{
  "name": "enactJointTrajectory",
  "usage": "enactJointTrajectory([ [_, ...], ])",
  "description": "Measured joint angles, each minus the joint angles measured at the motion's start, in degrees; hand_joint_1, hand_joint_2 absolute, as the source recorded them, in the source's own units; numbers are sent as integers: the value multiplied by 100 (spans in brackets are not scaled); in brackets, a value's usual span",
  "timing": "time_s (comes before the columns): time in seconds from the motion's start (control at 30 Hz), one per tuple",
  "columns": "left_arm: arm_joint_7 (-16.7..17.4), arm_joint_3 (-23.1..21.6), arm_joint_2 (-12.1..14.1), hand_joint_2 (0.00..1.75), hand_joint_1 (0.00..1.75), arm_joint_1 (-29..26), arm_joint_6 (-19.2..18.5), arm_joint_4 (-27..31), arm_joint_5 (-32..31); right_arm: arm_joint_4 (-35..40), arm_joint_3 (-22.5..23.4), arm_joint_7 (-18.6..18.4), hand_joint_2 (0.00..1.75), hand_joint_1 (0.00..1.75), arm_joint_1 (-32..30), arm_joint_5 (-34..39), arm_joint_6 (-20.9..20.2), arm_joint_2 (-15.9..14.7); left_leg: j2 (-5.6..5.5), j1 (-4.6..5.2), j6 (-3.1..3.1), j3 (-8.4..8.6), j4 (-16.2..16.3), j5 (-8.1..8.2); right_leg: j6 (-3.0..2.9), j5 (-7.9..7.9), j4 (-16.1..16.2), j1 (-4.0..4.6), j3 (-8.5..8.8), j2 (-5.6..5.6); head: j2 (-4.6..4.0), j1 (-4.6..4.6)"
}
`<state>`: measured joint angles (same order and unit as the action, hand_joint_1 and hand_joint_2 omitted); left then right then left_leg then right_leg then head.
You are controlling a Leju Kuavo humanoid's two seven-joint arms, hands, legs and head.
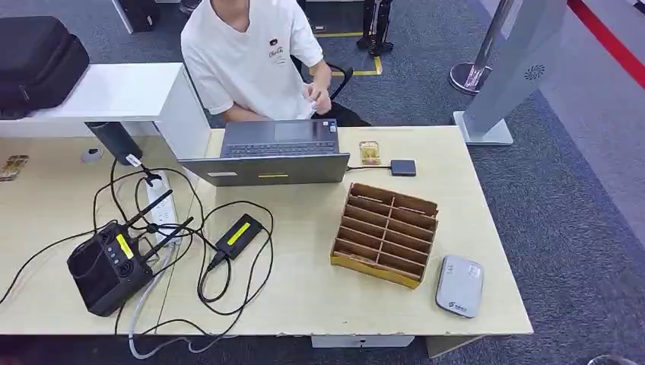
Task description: Pass the card to the sensor for recognition and then transmit it.
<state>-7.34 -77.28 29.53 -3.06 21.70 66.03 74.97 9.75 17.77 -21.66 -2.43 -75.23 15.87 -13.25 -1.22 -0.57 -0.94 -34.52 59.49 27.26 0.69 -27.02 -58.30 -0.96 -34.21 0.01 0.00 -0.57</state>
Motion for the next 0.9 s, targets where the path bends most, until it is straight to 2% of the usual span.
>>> enactJointTrajectory([
  [0.1,-11,-92,22,0,0,50,33,33,53,0,9,-13,175,0,-1,-7,13,0,0,1,2,1,0,2,0,0,0,-2,1,0,0,-2],
  [0.13,-13,-112,26,0,33,61,37,46,66,0,13,-13,175,0,0,-15,17,0,0,1,2,3,0,2,0,0,0,-2,2,0,0,0],
  [0.17,-15,-123,33,0,175,65,42,64,68,0,22,-13,175,0,0,-17,24,0,1,2,2,4,0,2,0,0,0,-2,2,0,0,-2],
  [0.2,-17,-134,42,0,175,72,42,74,75,0,31,-11,175,133,-1,-17,26,0,1,2,2,4,0,2,0,0,0,-2,3,0,0,-2],
  [0.23,-26,-153,46,0,175,84,46,74,83,0,35,-11,175,171,0,-15,26,0,1,2,2,4,0,2,0,0,0,-2,3,0,0,0],
  [0.47,-96,-221,52,0,175,110,65,101,177,0,57,30,175,175,0,-17,22,2,1,2,2,4,0,2,-1,-1,0,-2,4,0,0,0],
  [0.6,-214,-363,114,0,175,120,120,103,486,0,83,72,175,175,-1,-33,11,81,1,0,1,4,0,2,-3,-3,0,0,1,0,0,-2],
  [0.9,-267,-446,149,0,175,120,107,118,579,0,85,94,175,175,0,-39,-28,125,1,0,1,4,0,3,-3,-3,0,-1,1,0,0,-2],
])
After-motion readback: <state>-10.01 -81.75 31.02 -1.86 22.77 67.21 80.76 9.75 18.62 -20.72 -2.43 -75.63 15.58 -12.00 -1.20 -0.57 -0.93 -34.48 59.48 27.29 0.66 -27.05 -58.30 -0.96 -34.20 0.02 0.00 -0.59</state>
